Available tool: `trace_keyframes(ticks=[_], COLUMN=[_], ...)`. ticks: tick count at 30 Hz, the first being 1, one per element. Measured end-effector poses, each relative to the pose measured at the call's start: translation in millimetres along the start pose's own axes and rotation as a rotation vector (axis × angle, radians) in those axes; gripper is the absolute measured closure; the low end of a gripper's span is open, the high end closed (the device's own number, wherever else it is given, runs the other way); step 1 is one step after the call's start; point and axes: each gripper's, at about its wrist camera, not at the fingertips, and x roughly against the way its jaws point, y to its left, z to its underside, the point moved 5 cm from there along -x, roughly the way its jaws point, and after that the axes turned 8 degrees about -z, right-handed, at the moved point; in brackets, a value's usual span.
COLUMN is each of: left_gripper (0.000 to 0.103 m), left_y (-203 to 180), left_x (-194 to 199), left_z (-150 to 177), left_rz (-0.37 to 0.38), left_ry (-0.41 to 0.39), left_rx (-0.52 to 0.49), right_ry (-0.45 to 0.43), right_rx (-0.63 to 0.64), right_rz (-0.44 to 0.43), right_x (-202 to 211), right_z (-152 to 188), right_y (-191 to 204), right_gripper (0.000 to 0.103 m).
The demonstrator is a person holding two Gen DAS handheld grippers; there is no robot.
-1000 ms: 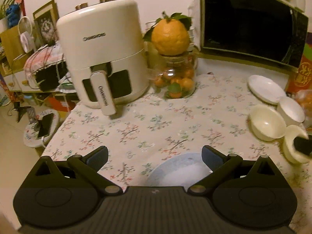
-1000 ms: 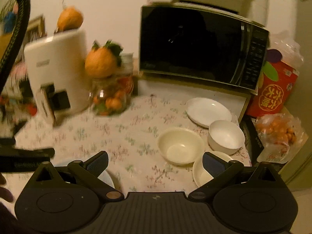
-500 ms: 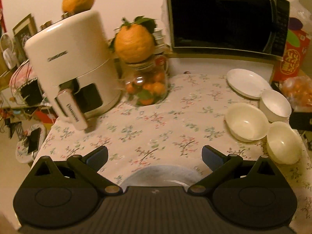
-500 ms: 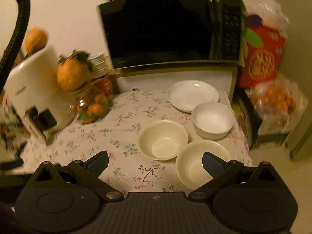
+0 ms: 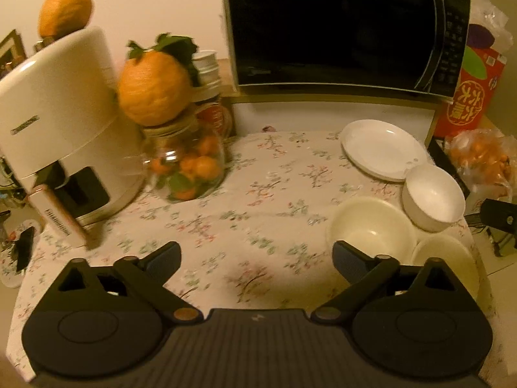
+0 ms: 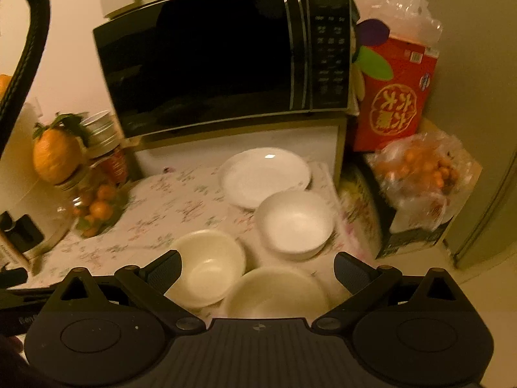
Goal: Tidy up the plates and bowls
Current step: 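Move both grippers toward the plain white plate beside the microwave, then close both grippers on the white plate's rim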
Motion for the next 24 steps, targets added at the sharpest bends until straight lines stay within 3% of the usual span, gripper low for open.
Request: trace_keyframes(ticks=[6, 11, 19, 24], left_gripper=[0.021, 0.023, 0.029, 0.034], left_y=[-13.1, -19.9, -31.6, -36.9], left_x=[-27.2, -47.7, -84.1, -110.0], left_z=[-13.6, -27.8, -36.2, -47.1], left_rz=[0.040, 0.089, 0.127, 0.149], left_ry=[0.051, 0.083, 0.130, 0.139], left_rx=[0.037, 0.098, 0.158, 0.203], right_ry=[-0.002, 0.004, 0.054, 0.048], right_rx=[-0.002, -0.043, -0.286, -0.314], right_rz=[0.043, 0.079, -0.003, -0.002], right_x=[-16.7, -34.1, -70.6, -92.9], right_z=[-13.9, -25.8, -38.6, -47.6], right_y=[-37.7, -74.9, -124.1, -141.2], right_gripper=[0.004, 0.004, 0.004, 0.008])
